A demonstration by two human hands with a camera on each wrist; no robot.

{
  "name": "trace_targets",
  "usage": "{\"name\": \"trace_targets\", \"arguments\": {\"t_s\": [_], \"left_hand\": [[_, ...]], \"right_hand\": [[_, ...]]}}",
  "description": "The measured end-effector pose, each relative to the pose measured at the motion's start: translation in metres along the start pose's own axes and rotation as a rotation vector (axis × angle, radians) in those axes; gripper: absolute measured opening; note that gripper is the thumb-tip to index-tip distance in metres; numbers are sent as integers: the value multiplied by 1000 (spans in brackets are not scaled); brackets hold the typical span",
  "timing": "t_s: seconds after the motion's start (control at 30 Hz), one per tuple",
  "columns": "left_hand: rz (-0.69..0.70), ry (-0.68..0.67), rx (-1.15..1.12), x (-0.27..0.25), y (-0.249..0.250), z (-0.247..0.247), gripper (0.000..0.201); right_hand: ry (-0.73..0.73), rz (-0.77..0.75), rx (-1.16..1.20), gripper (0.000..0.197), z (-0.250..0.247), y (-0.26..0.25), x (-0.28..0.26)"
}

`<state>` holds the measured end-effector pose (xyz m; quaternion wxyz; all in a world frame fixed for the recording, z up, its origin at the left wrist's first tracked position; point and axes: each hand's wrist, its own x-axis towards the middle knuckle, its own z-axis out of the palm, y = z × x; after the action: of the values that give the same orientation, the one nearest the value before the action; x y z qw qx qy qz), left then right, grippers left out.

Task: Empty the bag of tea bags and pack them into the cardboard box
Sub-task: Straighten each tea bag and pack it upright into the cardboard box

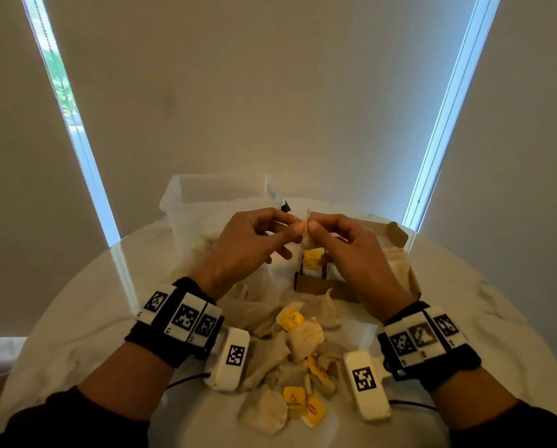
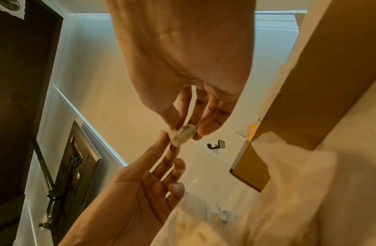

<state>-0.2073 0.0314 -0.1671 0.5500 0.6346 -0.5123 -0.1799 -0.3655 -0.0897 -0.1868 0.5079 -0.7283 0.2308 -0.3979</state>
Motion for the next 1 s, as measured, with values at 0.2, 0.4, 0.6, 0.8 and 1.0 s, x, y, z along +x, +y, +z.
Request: {"name": "trace_targets", "arguments": {"t_s": [0.2, 0.4, 0.6, 0.8, 1.0], "left_hand": [[21, -19, 69, -2, 1, -1, 18], [5, -25, 77, -3, 4, 3, 31], [48, 32, 124, -2, -2, -1, 22], [-22, -386, 434, -2, 3, -3, 26], [-9, -670, 760, -11, 18, -9, 33]], "right_hand": [[6, 10, 56, 25, -3, -5, -4], [-6, 41, 120, 23, -12, -8, -3], [-62, -27, 12, 17, -13, -11, -6], [47, -9, 17, 16, -22, -5, 0], [-9, -33, -70, 20, -18, -3, 1]]}}
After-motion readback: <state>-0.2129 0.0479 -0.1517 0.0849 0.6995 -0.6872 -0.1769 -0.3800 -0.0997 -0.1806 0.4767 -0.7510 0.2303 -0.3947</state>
